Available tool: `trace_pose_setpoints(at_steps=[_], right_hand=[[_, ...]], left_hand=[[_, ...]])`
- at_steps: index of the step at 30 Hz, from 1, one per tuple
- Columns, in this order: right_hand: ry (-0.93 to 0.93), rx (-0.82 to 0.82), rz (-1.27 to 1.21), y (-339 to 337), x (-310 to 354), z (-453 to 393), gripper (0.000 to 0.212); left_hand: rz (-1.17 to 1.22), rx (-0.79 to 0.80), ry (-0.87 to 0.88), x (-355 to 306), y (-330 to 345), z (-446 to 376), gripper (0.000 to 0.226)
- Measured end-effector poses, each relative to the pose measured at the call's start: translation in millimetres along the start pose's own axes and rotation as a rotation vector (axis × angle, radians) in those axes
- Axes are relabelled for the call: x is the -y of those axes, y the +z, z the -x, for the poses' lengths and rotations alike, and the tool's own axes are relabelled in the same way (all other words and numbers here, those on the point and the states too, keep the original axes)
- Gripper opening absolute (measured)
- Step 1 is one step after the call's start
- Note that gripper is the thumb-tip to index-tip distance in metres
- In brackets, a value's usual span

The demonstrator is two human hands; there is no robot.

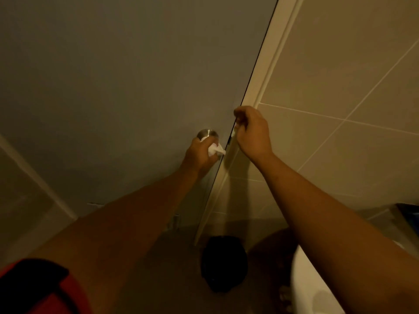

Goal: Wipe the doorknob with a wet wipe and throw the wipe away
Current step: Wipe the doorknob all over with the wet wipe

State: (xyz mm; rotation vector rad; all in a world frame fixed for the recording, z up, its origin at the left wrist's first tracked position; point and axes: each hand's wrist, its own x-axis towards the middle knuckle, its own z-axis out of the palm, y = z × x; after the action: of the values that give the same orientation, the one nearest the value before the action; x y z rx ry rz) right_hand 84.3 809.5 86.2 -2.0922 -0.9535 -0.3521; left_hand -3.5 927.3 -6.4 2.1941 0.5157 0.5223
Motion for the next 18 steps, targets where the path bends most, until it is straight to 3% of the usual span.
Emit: trace_pose_setpoints(at_steps=[3, 5, 9, 11, 15, 18], right_hand=[[-0.093, -0.105, 0.009, -1, 7, -7, 0.034], [-0.172, -0.113, 0.059, -1, 8, -5, 0.04], [-0.45, -0.013, 0.471, -12, -13, -2, 0.057], [-0.583, 0.099, 0.661, -19, -25, -5, 0.069], [-0.753, 0.201, 0.846, -23, -28, -21, 0.069], [-0.788, 0.221, 0.881, -23, -28, -28, 0.067]], left_hand=[[0.477, -0.063, -0.144, -8, 6, 4, 0.023], [0.745, -0.116, -0.26, -11, 10, 6, 0.022], [1.031, -0.164, -0.388, -18, 12, 5, 0.025], [0.921, -0.179, -0.342, -15, 16, 3, 0.02], [0.185, -0.211, -0.111, -5, 17, 2, 0.028], [-0.143, -0.212, 0.1, -2, 10, 2, 0.04]])
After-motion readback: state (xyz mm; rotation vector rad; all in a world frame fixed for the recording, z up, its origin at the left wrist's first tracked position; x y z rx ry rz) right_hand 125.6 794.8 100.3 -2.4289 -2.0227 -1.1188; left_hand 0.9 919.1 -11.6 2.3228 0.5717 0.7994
